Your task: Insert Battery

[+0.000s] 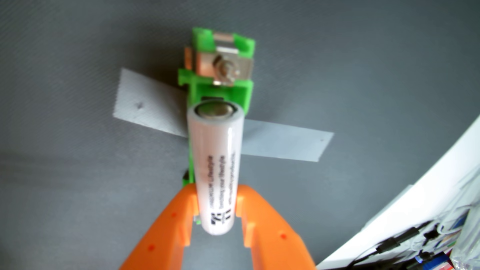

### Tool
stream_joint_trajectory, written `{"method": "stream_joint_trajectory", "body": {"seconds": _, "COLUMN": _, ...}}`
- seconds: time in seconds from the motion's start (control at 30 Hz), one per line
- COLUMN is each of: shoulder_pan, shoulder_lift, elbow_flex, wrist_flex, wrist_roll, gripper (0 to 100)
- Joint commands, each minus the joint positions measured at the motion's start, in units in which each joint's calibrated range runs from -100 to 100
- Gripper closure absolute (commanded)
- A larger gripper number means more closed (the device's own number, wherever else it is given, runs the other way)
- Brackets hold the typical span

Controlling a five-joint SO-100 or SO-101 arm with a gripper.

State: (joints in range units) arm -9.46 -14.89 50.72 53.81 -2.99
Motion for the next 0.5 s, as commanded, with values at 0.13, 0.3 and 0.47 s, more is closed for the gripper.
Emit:
{"method": "stream_joint_trajectory", "body": {"seconds": 0.13, "shoulder_pan": 0.37, "shoulder_lift": -0.57, "elbow_flex": 0.20, "wrist_flex": -0.38, "wrist_roll": -0.87, "gripper": 99}}
{"method": "stream_joint_trajectory", "body": {"seconds": 0.3, "shoulder_pan": 0.37, "shoulder_lift": -0.57, "elbow_flex": 0.20, "wrist_flex": -0.38, "wrist_roll": -0.82, "gripper": 99}}
{"method": "stream_joint_trajectory", "body": {"seconds": 0.47, "shoulder_pan": 0.37, "shoulder_lift": -0.57, "elbow_flex": 0.20, "wrist_flex": -0.38, "wrist_roll": -0.82, "gripper": 99}}
